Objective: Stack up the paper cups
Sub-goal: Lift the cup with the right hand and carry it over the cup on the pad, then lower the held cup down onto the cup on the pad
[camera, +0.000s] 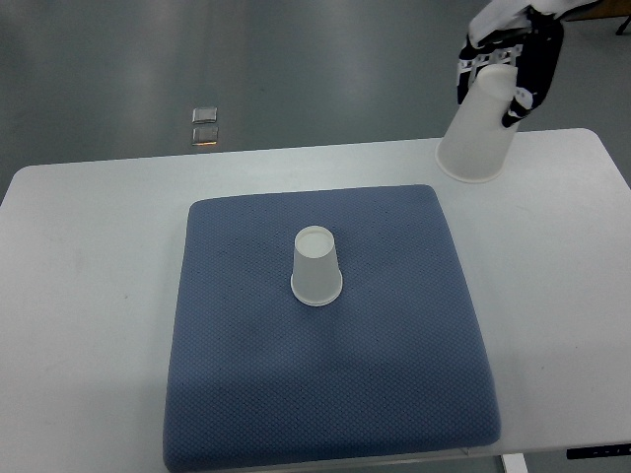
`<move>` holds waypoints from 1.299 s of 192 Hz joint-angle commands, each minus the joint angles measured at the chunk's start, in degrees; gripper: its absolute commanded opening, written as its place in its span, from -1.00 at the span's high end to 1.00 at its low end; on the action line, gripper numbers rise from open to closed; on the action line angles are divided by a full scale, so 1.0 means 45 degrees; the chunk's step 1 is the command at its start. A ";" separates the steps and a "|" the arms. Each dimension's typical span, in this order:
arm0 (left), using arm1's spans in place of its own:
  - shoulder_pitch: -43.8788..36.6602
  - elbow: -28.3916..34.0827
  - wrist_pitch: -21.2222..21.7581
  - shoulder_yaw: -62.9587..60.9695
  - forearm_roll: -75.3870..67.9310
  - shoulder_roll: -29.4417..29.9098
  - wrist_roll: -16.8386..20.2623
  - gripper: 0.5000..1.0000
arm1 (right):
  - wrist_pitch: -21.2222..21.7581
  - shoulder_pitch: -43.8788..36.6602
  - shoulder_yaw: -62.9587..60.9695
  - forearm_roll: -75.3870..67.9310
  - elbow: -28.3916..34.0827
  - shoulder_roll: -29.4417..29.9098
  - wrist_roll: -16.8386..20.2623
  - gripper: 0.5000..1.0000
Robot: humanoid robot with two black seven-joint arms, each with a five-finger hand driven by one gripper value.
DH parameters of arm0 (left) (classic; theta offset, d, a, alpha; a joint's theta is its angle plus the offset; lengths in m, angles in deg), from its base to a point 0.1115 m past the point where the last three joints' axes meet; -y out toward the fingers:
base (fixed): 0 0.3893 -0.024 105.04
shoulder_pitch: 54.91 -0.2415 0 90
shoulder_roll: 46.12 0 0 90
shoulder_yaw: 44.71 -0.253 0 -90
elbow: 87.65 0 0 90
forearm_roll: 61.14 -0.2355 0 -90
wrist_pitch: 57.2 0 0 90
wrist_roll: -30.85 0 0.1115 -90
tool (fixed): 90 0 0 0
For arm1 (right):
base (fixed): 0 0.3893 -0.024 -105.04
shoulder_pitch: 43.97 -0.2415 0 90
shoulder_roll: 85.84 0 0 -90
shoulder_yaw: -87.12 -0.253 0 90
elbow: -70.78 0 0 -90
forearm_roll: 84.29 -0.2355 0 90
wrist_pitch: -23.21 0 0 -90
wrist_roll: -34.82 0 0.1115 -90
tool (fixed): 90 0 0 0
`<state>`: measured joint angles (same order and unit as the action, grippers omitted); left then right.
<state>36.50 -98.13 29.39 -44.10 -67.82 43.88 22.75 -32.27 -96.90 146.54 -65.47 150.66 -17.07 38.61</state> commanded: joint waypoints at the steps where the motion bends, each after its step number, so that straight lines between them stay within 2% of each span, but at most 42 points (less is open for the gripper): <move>1: -0.0002 -0.0014 -0.0003 0.0000 0.0000 0.0000 0.0001 -1.00 | -0.0094 0.0084 -0.0177 -0.0862 -0.0387 0.1320 -0.0003 0.16; 55: 0.0017 0.0064 -0.0003 0.0020 0.0000 0.0000 0.0001 -1.00 | -0.0152 0.1119 -0.1427 -0.1604 -0.1910 0.3878 -0.0003 0.16; 98: -0.0002 0.0045 -0.0003 0.0020 0.0000 0.0000 0.0001 -1.00 | -0.0543 0.1607 -0.1603 -0.2092 -0.2360 0.4640 0.0017 0.16; 182: -0.0002 0.0005 -0.0003 0.0020 0.0000 0.0000 0.0001 -1.00 | -0.1500 0.2759 -0.1603 -0.2112 -0.2555 0.4719 0.0036 0.16; 250: -0.0002 0.0005 -0.0003 0.0020 0.0000 0.0000 0.0001 -1.00 | -0.1910 0.3385 -0.1623 -0.2131 -0.2555 0.4719 0.0056 0.13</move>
<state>36.49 -98.18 29.36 -44.01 -67.82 43.88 22.77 -40.50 -82.30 139.31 -74.97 139.16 4.17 38.85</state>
